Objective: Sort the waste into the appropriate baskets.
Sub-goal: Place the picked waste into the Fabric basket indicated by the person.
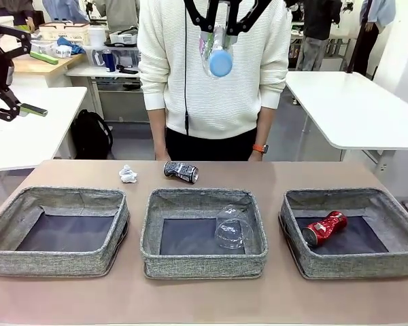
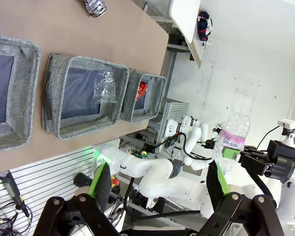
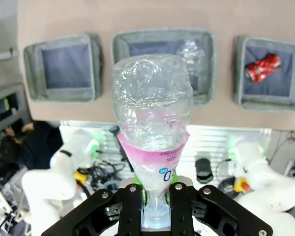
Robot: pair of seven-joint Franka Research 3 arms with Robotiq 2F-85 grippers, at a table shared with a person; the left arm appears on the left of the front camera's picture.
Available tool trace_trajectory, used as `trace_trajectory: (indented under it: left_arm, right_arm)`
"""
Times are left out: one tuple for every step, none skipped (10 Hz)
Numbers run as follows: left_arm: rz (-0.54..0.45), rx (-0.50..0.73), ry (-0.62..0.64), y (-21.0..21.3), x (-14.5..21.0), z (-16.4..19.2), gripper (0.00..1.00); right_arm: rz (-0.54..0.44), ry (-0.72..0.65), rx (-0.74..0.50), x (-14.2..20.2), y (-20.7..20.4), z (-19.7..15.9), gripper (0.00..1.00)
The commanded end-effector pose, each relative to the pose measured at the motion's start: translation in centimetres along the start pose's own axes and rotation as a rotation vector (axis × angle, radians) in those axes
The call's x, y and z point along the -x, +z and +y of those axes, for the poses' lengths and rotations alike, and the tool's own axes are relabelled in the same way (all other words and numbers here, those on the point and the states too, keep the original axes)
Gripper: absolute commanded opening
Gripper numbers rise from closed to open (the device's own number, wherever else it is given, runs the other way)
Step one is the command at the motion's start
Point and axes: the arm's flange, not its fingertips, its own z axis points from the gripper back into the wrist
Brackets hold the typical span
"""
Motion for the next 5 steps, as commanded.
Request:
trace_trajectory:
  left_arm:
    - [0.009,-0.007,-0.009,0.22,0.13,0.03,1.0]
    - [0.009,-0.007,-0.009,0.22,0.13,0.03,1.0]
    - [0.009,-0.007,-0.009,0.22,0.13,0.03,1.0]
    - [0.009,-0.007,-0.009,0.22,0.13,0.03,1.0]
    - [0.009,-0.007,-0.009,0.22,0.13,0.03,1.0]
  right_arm:
    - [0.003,0.009,0.004,0.01,0.15,-0.21,0.19]
    - [0.003,0.009,0.004,0.01,0.15,-0.21,0.19]
    - [0.003,0.009,0.004,0.01,0.15,-0.21,0.19]
    - [0.003,0.009,0.004,0.01,0.15,-0.21,0.19]
    - [0.003,0.009,0.004,0.01,0.15,-0.21,0.19]
